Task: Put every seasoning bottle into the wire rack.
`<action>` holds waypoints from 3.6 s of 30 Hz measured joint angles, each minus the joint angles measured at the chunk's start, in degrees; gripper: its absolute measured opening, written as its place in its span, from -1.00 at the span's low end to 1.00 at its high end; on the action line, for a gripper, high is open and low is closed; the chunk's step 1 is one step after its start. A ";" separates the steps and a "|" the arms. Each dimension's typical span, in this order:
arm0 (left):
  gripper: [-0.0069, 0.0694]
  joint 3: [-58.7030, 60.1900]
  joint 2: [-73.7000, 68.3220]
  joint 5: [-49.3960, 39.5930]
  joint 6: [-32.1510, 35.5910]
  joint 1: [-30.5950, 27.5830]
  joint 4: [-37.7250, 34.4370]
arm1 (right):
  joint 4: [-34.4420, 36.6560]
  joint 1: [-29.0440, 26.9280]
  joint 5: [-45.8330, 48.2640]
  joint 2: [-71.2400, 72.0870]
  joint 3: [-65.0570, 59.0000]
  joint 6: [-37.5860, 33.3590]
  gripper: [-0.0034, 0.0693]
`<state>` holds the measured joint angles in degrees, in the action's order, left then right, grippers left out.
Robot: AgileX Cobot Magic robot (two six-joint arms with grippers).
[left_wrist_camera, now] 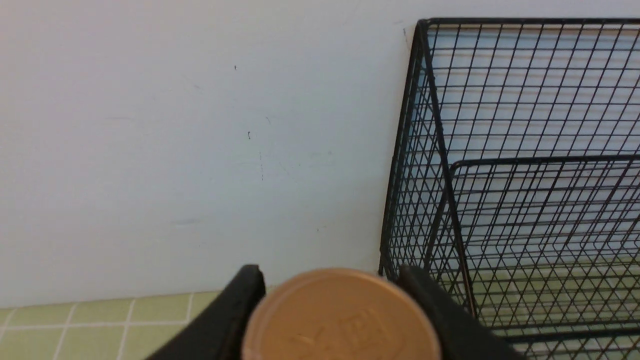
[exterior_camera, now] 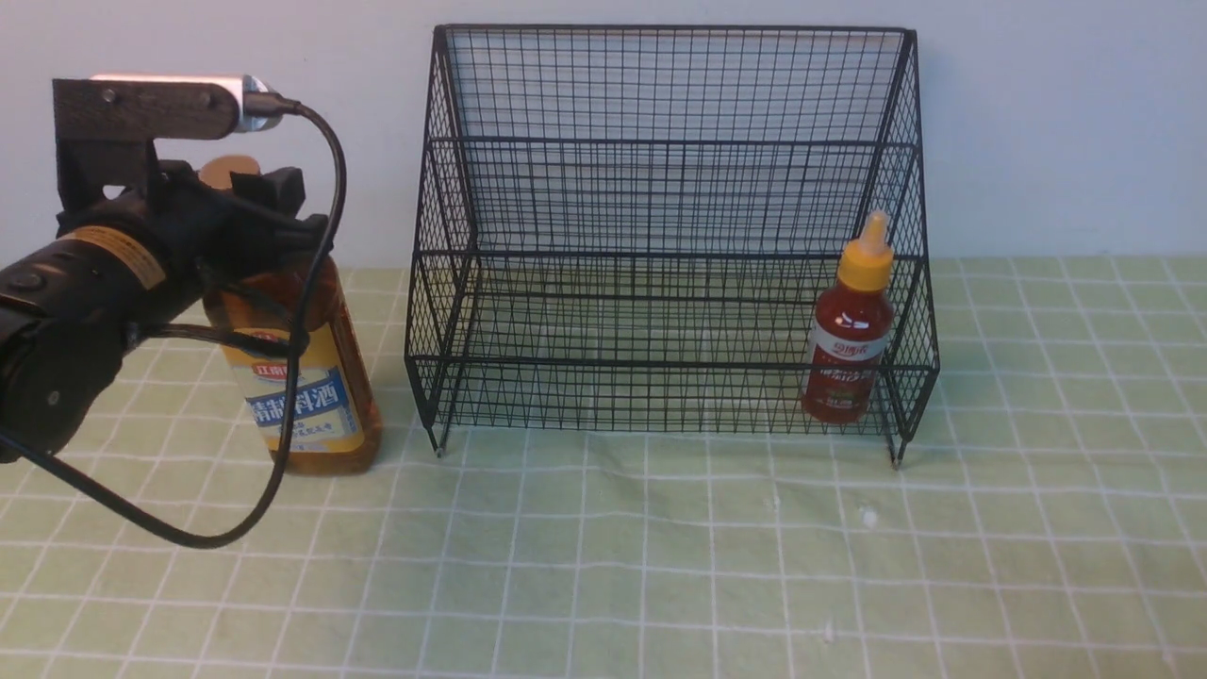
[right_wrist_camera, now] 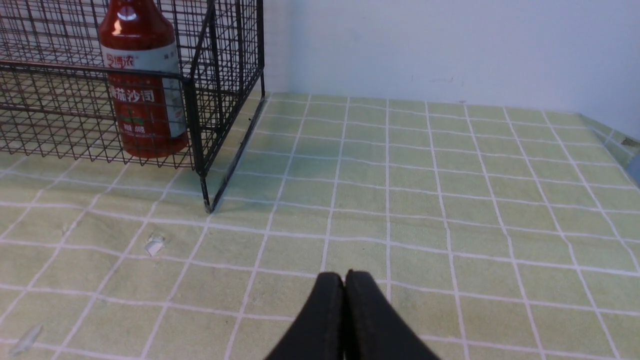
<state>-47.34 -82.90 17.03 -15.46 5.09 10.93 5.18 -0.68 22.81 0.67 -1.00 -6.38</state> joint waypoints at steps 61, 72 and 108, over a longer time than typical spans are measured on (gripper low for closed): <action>-0.03 -43.95 -24.02 -17.03 -8.26 11.46 -2.49 | 0.01 0.00 0.00 0.00 0.00 0.16 -0.95; -0.02 -44.29 -24.47 -24.10 -6.96 14.87 5.98 | 0.06 0.00 0.00 0.00 0.00 0.16 -0.95; -0.48 -45.33 -6.34 -62.89 6.73 16.30 9.22 | 0.06 0.00 -0.01 0.00 -0.01 0.16 -0.95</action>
<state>-92.66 -89.25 -45.86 -8.73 21.38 20.14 5.24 -0.68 22.80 0.67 -1.00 -6.22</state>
